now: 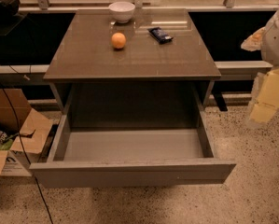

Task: Place orange into top drawer

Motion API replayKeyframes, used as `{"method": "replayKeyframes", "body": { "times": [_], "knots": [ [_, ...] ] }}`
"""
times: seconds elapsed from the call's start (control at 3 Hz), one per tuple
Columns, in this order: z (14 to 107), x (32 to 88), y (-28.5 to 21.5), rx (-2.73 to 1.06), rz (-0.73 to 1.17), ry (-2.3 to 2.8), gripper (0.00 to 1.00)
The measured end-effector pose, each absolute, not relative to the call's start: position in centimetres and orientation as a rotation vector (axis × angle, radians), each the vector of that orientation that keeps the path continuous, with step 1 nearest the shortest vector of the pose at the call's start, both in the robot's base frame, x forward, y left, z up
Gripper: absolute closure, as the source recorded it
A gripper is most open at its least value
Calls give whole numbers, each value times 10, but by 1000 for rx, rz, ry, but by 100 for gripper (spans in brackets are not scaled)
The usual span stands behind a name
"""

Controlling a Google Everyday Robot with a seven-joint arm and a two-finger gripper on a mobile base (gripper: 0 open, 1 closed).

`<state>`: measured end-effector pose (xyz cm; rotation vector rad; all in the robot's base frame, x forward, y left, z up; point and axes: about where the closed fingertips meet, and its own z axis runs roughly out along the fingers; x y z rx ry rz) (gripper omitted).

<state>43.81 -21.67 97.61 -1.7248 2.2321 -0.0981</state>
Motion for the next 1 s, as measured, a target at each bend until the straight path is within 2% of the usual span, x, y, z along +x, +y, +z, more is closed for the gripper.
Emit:
{"method": "replayKeyframes", "body": {
  "times": [0.33, 0.67, 1.0],
  "knots": [
    [976, 438, -217, -1725, -98, 2232, 0],
    [982, 454, -195, -1652, -49, 2162, 0],
    [993, 484, -152, -1537, 61, 2032, 0]
  ]
}}
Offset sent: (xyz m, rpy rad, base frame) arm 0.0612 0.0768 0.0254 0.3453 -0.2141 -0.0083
